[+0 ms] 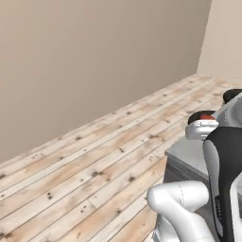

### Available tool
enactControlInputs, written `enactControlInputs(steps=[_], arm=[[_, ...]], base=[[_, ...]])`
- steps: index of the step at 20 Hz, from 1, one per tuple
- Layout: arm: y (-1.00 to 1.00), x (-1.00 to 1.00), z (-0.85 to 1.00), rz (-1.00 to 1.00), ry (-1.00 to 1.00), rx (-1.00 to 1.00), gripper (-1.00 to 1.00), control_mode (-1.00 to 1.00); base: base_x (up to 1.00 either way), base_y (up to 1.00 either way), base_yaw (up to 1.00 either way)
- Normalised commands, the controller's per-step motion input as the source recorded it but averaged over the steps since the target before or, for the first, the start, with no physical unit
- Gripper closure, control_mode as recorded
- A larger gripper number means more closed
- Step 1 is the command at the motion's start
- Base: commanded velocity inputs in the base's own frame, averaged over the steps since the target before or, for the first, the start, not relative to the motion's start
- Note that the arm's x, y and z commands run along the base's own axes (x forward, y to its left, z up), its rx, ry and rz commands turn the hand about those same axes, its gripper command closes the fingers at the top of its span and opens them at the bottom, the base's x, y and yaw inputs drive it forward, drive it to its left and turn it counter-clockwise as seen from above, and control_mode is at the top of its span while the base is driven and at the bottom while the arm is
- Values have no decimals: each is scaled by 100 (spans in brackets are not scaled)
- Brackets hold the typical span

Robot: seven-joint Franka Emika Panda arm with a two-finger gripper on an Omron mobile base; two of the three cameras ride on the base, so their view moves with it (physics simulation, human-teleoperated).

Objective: Gather the lemon and sweet potato from the fridge and place them on a tray on the dining counter. Then gather the fishs from the fridge and place them on the other tray.

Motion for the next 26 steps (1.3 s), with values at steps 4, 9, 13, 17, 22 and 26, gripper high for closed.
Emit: enactControlInputs(steps=[4, 9, 13, 17, 22, 26], arm=[[0, 0, 0, 0, 0, 0, 100, 100], [0, 0, 0, 0, 0, 0, 100, 100], [0, 0, 0, 0, 0, 0, 100, 100], [0, 0, 0, 0, 0, 0, 100, 100], [0, 0, 0, 0, 0, 0, 100, 100], [0, 0, 0, 0, 0, 0, 100, 100]], base=[[52, 33, -54], [48, 42, -55], [35, 53, -55], [34, 58, -54], [46, 61, -53], [55, 65, -51]])
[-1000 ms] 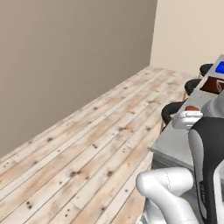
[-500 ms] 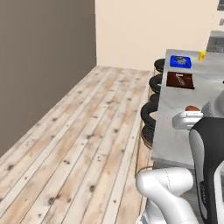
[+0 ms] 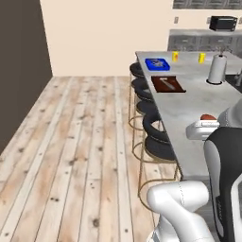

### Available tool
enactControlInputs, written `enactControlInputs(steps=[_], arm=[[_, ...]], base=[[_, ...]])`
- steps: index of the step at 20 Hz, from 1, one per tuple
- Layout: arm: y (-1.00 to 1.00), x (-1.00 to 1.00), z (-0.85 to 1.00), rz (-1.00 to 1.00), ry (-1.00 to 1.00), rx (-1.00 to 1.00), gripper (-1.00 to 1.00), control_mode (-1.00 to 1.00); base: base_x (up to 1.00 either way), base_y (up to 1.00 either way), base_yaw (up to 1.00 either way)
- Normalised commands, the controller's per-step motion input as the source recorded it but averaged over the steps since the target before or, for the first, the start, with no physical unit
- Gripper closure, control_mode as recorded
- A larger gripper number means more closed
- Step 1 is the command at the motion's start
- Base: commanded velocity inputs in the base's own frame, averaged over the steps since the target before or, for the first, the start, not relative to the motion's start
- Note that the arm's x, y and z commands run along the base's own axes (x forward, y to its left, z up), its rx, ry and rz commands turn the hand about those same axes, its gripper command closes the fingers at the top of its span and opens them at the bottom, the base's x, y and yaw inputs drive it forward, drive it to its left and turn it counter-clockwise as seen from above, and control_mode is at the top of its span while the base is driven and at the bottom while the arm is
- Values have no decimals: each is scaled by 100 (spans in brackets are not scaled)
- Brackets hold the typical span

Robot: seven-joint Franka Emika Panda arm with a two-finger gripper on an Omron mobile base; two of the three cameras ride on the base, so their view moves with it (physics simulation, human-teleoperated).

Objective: Gather the lemon and sweet potato from the fridge and place them on a tray on the dining counter. Then gather the fishs from the fridge and place them on the other tray.

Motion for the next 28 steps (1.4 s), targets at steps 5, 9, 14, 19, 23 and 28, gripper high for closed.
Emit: enactControlInputs(steps=[5, 9, 14, 19, 23, 28], arm=[[0, 0, 0, 0, 0, 0, 100, 100], [0, 0, 0, 0, 0, 0, 100, 100], [0, 0, 0, 0, 0, 0, 100, 100], [0, 0, 0, 0, 0, 0, 100, 100], [0, 0, 0, 0, 0, 0, 100, 100], [0, 0, 0, 0, 0, 0, 100, 100]], base=[[51, 70, -50], [50, 72, -49], [54, 76, -47], [56, 77, -46], [57, 78, -46], [57, 80, -45]])
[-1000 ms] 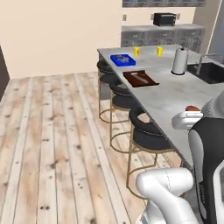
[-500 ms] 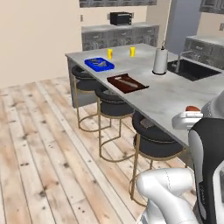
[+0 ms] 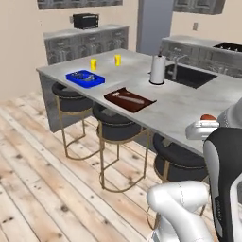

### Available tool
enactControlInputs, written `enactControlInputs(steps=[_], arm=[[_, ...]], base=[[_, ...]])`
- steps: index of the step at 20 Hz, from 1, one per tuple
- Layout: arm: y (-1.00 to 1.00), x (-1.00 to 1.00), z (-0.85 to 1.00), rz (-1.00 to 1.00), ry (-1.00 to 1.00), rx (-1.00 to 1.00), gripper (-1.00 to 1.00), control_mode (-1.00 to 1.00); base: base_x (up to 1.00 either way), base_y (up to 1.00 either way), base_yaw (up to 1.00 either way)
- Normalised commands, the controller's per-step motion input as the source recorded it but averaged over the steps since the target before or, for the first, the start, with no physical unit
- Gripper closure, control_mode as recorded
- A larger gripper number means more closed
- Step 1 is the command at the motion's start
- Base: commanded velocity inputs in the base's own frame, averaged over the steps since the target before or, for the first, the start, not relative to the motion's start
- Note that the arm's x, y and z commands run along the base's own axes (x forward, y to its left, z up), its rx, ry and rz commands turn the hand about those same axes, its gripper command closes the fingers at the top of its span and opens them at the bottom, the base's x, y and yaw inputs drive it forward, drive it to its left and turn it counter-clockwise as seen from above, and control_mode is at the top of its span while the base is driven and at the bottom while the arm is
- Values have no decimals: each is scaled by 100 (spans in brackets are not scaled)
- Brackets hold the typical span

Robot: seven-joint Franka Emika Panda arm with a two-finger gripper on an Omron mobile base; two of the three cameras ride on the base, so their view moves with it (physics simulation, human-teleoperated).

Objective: Gather the lemon and sweet potato from the fridge and place them on a tray on the dining counter. Then gather the fishs from the fridge and place them on the other tray.

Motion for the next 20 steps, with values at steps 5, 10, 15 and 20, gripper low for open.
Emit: enactControlInputs(steps=[5, 10, 15, 20], arm=[[0, 0, 0, 0, 0, 0, 100, 100], [0, 0, 0, 0, 0, 0, 100, 100], [0, 0, 0, 0, 0, 0, 100, 100], [0, 0, 0, 0, 0, 0, 100, 100]], base=[[50, 86, -44], [45, 92, -41], [47, 97, -39], [49, 95, -40]])
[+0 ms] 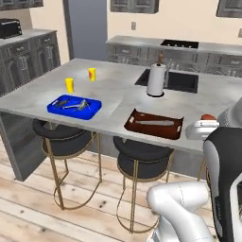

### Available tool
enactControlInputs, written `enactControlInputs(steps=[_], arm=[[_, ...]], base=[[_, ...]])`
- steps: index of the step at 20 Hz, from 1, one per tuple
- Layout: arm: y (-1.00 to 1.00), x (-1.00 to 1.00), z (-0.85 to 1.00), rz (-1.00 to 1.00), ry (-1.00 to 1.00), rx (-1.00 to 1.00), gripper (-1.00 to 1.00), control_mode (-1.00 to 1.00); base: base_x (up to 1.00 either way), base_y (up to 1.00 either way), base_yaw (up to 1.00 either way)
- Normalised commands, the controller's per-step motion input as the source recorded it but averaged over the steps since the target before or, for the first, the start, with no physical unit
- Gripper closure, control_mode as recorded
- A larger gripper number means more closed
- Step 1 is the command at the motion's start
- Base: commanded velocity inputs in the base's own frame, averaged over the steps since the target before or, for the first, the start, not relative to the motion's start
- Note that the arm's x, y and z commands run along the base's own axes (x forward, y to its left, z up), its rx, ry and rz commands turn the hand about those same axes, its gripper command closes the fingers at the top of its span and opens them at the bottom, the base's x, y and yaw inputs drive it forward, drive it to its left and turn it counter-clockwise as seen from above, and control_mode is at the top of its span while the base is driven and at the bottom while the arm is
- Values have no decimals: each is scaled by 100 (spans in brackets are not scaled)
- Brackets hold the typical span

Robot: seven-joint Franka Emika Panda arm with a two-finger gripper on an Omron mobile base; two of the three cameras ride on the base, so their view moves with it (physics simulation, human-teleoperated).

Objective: Gather the lemon and sweet potato from the fridge and place them on a tray on the dining counter. Then gather the fishs from the fridge and place them on the other tray.

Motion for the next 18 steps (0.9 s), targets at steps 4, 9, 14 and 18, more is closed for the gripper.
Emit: enactControlInputs(steps=[4, 9, 14, 18], arm=[[0, 0, 0, 0, 0, 0, 100, 100], [0, 0, 0, 0, 0, 0, 100, 100], [0, 0, 0, 0, 0, 0, 100, 100], [0, 0, 0, 0, 0, 0, 100, 100]], base=[[49, 91, -41], [47, 62, -47], [60, 25, -48], [58, 14, -45]])
